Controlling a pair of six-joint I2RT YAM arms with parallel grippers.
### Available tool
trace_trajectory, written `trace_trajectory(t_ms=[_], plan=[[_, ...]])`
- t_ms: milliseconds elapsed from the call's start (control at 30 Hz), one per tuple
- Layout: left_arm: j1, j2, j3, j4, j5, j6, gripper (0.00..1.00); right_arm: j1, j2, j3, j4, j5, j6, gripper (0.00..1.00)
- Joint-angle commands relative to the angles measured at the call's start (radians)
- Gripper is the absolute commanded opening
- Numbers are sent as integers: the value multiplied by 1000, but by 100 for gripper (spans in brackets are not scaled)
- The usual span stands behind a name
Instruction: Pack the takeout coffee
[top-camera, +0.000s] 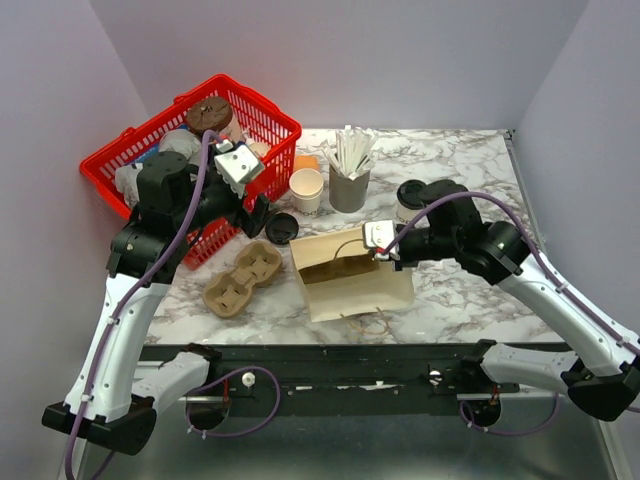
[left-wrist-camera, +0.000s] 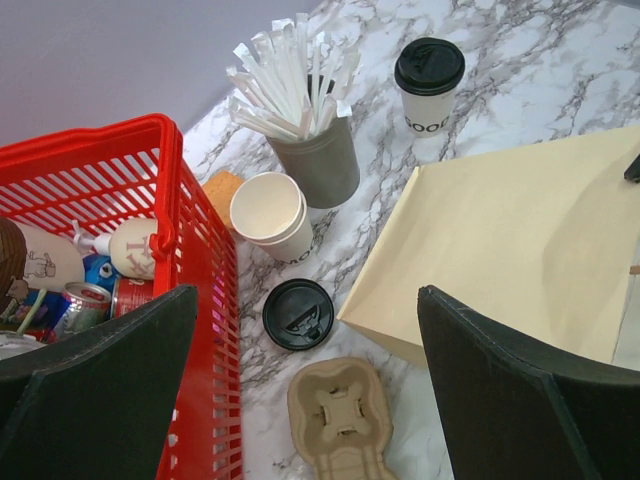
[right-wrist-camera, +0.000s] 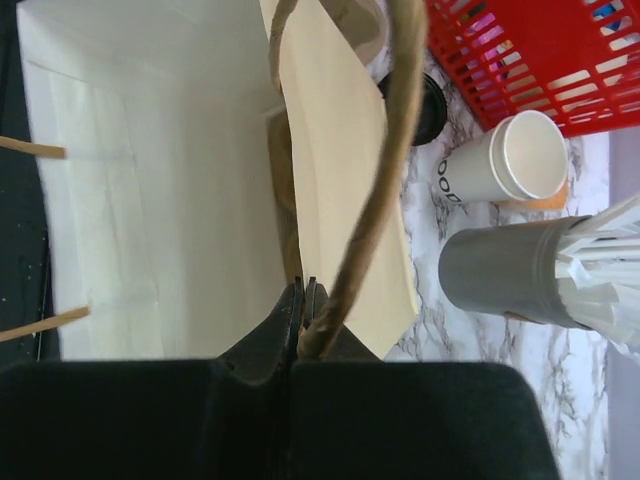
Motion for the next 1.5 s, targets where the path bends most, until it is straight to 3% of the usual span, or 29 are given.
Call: trace_trajectory(t_ms=[0, 167, 333, 567, 633, 733, 900, 1200, 1367, 1467], plan=[[7, 10, 24, 22, 37, -24, 98, 6, 12, 104, -15, 26, 14, 0], [7, 24, 50, 25, 38, -26, 98, 6, 127, 302, -252, -76, 48, 0], [8, 29, 44, 7, 87, -1, 98, 6, 195, 299, -199, -83, 90, 0], [7, 58, 21, -52, 270, -33, 98, 6, 342, 402, -228, -95, 65, 3], [7, 64, -18, -4, 296, -82, 97, 5, 373, 431, -245, -90, 65, 9], [8, 53, -101, 107, 313, -202, 97, 6, 404, 465, -250, -66, 77, 35], [5, 93, -147, 168, 356, -265, 95, 5, 402, 526, -244, -14, 100, 59], [-25, 181, -126, 162, 457, -216, 94, -77, 404, 705, -279, -21, 201, 74], [-68, 194, -124, 142, 368, -157, 91, -254, 456, 846, -244, -121, 404, 78], [-79, 208, -128, 129, 356, -125, 87, -333, 490, 832, -221, -68, 433, 78]])
